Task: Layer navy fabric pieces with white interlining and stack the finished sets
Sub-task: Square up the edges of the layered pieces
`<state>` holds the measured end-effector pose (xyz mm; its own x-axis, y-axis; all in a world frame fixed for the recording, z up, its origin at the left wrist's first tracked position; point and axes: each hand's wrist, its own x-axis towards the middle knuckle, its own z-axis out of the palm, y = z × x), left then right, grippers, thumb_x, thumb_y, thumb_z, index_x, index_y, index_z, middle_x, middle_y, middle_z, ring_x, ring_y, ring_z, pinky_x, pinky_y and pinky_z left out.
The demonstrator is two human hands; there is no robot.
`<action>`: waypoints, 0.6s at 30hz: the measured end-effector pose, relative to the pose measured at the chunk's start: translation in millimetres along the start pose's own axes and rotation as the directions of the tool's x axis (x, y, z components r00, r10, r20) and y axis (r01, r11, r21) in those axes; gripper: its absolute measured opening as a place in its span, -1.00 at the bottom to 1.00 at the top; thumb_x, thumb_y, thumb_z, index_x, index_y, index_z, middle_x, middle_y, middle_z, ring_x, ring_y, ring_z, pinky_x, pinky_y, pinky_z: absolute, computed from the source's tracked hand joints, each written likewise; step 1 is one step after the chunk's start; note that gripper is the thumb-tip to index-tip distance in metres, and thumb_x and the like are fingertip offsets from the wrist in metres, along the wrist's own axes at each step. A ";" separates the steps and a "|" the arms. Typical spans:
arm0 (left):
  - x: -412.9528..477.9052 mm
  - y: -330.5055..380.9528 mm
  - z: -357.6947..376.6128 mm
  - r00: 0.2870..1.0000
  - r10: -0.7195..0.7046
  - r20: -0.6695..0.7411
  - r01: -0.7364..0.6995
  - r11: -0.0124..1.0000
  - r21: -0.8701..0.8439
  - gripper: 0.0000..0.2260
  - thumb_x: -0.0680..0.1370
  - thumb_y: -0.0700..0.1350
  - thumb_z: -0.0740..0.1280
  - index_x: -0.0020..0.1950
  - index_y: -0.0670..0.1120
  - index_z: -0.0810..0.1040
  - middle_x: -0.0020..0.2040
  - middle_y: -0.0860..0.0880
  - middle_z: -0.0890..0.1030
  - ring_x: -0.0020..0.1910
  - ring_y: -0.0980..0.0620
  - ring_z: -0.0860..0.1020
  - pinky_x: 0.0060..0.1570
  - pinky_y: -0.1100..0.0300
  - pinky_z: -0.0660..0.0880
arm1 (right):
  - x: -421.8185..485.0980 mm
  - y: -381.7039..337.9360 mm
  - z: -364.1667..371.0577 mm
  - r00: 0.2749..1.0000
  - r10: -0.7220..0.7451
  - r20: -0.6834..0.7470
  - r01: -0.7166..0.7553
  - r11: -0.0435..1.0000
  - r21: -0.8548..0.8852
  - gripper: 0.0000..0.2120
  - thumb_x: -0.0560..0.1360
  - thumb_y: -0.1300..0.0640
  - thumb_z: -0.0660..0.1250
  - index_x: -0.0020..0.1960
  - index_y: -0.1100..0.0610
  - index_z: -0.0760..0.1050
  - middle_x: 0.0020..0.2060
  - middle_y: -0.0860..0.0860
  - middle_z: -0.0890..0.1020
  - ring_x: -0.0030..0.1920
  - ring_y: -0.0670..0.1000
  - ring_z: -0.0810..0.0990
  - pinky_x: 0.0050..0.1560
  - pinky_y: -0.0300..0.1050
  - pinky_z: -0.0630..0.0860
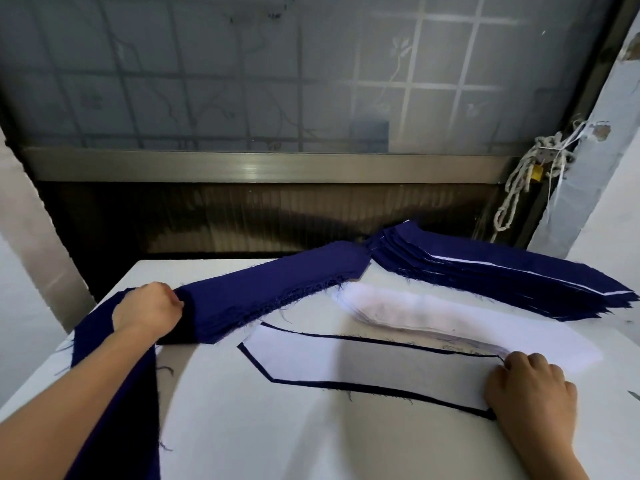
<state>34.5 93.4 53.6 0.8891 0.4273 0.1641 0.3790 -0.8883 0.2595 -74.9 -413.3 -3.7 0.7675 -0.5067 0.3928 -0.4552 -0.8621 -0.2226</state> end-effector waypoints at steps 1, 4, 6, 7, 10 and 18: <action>-0.7 2.8 0.7 1.000 0.000 0.000 0.000 1.000 0.004 -0.85 0.60 -0.06 0.32 0.00 -0.06 0.67 -0.06 -0.07 0.65 -0.11 -0.10 0.55 -0.21 0.11 0.47 | -0.3 0.0 -0.5 1.000 -0.001 -0.003 0.001 1.000 0.000 -0.91 0.40 0.24 0.34 -0.23 0.28 0.51 -0.25 0.22 0.52 -0.15 0.26 0.47 -0.13 0.07 0.35; -3.8 12.5 -1.5 0.998 0.060 0.005 -0.060 0.987 0.149 -0.82 0.59 -0.07 0.29 0.07 -0.10 0.63 0.00 -0.10 0.64 0.04 -0.14 0.54 -0.10 0.08 0.49 | -1.2 -0.1 -1.9 1.000 -0.011 -0.008 0.011 1.000 -0.005 -0.90 0.40 0.24 0.33 -0.24 0.28 0.51 -0.26 0.22 0.52 -0.16 0.26 0.46 -0.15 0.06 0.35; -7.6 16.3 -3.8 0.991 0.132 0.019 -0.132 0.942 0.308 -0.80 0.58 -0.05 0.27 0.10 -0.09 0.62 0.05 -0.08 0.59 0.12 -0.12 0.48 0.01 0.07 0.45 | -1.5 -0.3 -2.4 1.000 -0.017 -0.007 0.017 1.000 0.000 -0.90 0.39 0.25 0.34 -0.25 0.29 0.51 -0.27 0.22 0.52 -0.17 0.26 0.47 -0.16 0.06 0.36; -9.2 16.8 -3.2 0.983 0.184 0.024 -0.180 0.906 0.383 -0.79 0.58 -0.04 0.26 0.11 -0.07 0.61 0.11 -0.07 0.55 0.17 -0.11 0.44 0.08 0.08 0.41 | -1.5 -0.4 -2.4 1.000 -0.021 -0.005 0.021 1.000 0.002 -0.90 0.39 0.26 0.34 -0.25 0.29 0.51 -0.27 0.23 0.52 -0.18 0.27 0.47 -0.17 0.07 0.36; -11.3 11.4 2.9 0.945 0.324 0.042 -0.314 0.866 0.388 -0.79 0.59 -0.03 0.25 0.16 -0.01 0.61 0.31 -0.03 0.41 0.32 -0.09 0.32 0.26 0.07 0.30 | -1.4 -1.4 -2.7 1.000 -0.030 0.001 0.030 1.000 -0.004 -0.90 0.39 0.26 0.35 -0.25 0.30 0.52 -0.27 0.24 0.52 -0.18 0.27 0.47 -0.18 0.07 0.37; -23.8 5.5 3.9 0.948 0.285 -0.142 -0.307 0.938 -0.159 -0.78 0.51 -0.20 0.42 0.15 -0.06 0.58 0.10 -0.05 0.61 -0.02 -0.06 0.56 -0.01 -0.01 0.53 | -2.7 -1.6 -3.9 1.000 -0.023 0.004 0.023 1.000 -0.002 -0.91 0.39 0.25 0.35 -0.23 0.28 0.52 -0.26 0.22 0.52 -0.15 0.27 0.47 -0.15 0.08 0.36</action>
<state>16.5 77.7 47.4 0.9143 0.1754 0.3650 0.0423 -0.9378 0.3446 -78.0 -410.5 -0.9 0.7798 -0.4866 0.3938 -0.4384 -0.8736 -0.2112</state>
